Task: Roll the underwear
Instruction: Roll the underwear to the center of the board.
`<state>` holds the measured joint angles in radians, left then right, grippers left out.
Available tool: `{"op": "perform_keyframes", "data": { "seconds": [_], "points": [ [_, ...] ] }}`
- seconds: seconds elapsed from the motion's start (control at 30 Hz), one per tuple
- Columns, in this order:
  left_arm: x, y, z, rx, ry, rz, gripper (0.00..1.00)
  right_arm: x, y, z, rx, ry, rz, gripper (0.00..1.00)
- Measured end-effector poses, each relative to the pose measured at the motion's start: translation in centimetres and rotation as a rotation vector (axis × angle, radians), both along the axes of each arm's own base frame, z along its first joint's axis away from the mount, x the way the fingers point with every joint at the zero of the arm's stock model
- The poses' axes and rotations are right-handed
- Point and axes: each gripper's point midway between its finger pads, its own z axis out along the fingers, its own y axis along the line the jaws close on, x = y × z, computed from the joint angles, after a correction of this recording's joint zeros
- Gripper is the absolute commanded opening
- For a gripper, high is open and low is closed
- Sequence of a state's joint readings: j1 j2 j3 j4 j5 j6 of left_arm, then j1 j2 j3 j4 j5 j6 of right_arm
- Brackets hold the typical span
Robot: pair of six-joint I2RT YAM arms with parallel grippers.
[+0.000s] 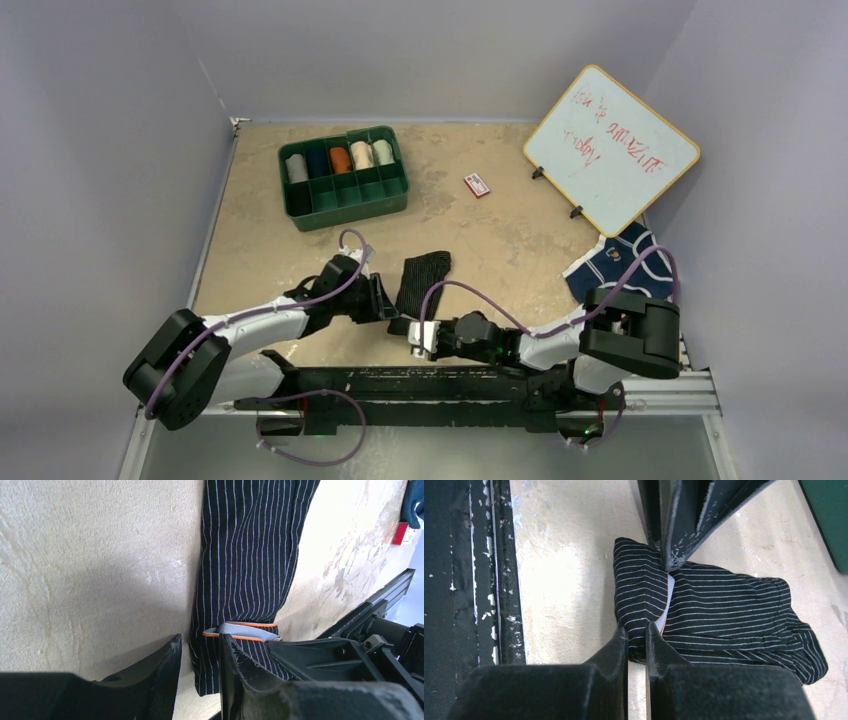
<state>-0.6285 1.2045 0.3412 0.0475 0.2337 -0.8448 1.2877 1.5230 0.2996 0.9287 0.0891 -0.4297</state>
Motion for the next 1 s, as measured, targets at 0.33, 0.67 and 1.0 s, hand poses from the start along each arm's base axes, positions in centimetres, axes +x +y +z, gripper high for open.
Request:
{"op": "perform_keyframes", "data": {
  "seconds": [0.33,0.67,1.0],
  "points": [
    [-1.1,0.7,0.2,0.023,0.033,-0.005,0.4,0.1,0.1,1.6,0.142,0.228,-0.051,0.03],
    [-0.4,2.2,2.6,0.034,-0.064,0.064,0.46,-1.6,0.5,1.2,0.171,0.538,-0.013,0.01],
    [-0.1,4.1,3.3,0.078,-0.103,0.15,0.48,-2.1,1.3,1.3,0.164,0.803,0.02,0.01]
  ]
}}
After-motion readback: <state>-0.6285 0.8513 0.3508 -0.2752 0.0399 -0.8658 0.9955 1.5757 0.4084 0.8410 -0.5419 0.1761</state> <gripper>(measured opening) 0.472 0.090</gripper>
